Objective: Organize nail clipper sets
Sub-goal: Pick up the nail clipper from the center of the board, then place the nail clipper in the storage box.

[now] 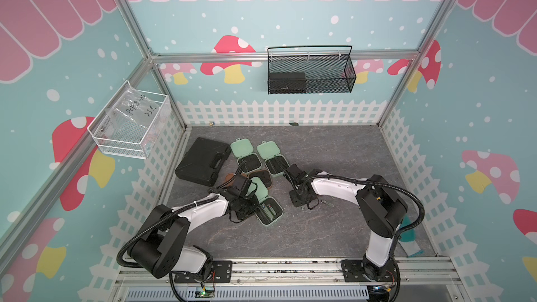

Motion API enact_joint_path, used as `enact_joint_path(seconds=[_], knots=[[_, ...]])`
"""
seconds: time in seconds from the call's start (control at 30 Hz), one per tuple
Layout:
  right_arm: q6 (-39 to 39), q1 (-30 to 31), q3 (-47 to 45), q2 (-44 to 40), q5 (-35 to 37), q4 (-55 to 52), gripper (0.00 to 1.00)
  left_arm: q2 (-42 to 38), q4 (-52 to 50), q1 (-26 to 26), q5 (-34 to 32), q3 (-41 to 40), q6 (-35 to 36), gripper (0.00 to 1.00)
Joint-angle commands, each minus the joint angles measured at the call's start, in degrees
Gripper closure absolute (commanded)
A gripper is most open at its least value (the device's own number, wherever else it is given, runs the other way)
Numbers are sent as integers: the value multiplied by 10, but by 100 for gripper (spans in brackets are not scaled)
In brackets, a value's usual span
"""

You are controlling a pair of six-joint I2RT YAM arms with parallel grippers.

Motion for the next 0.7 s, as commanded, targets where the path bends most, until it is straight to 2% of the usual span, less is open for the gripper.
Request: enact_joint_path(seconds=[0.0, 0.27, 0.67], knots=[[-30, 14, 14, -28, -21, -15, 97, 12, -38, 3, -41, -15, 0, 100], [-95, 87, 119, -22, -49, -26, 98, 11, -38, 3, -43, -16, -3, 100], [-114, 114, 116, 28, -64, 54, 99, 8, -41, 3, -44, -17, -2, 100]])
